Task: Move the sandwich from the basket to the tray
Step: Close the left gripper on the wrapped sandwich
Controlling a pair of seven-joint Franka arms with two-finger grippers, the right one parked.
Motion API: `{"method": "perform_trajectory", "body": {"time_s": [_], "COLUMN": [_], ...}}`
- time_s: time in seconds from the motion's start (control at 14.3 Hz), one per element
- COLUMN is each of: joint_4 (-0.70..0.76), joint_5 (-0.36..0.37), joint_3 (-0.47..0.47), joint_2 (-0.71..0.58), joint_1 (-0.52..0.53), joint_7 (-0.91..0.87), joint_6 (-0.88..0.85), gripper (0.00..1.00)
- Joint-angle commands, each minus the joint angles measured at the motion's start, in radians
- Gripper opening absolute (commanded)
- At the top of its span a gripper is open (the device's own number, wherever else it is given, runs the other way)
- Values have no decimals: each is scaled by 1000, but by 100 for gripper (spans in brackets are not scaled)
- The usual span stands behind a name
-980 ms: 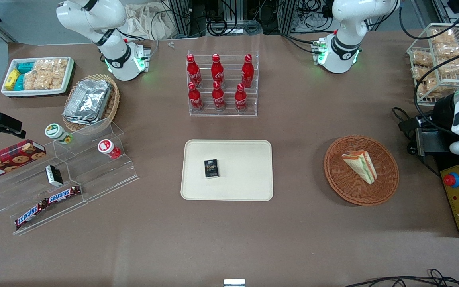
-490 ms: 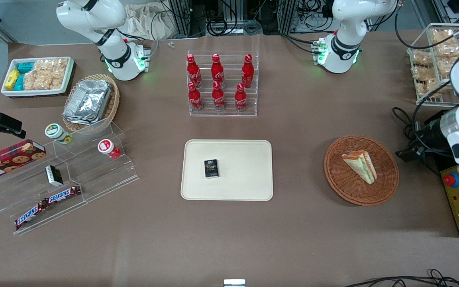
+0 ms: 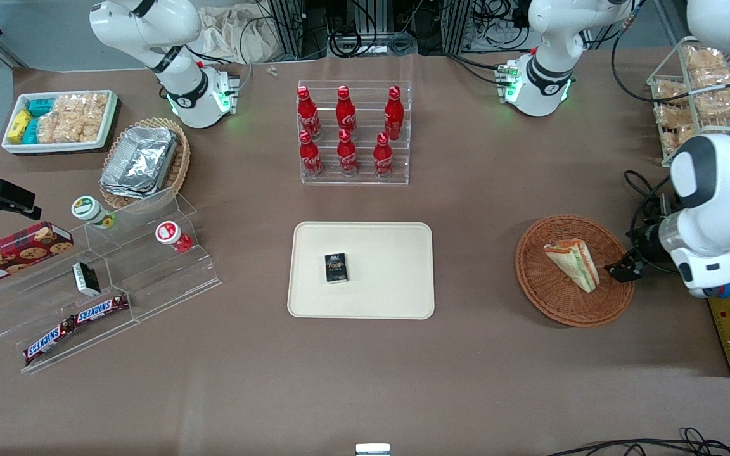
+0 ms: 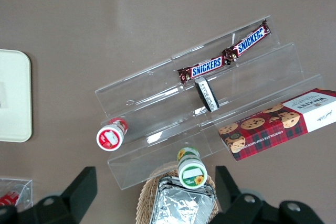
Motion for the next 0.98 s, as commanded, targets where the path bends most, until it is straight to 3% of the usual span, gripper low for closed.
{"method": "perform_trajectory", "body": {"time_s": [0.0,0.91], "joint_4": [-124,-250], "joint_5": [2,17], "joint_3": [-2,-8], "joint_2": [-22,64], "joint_1": [-1,-30], "joint_7": [-32,-81], "joint_6": [150,349], "gripper": [100,100]}}
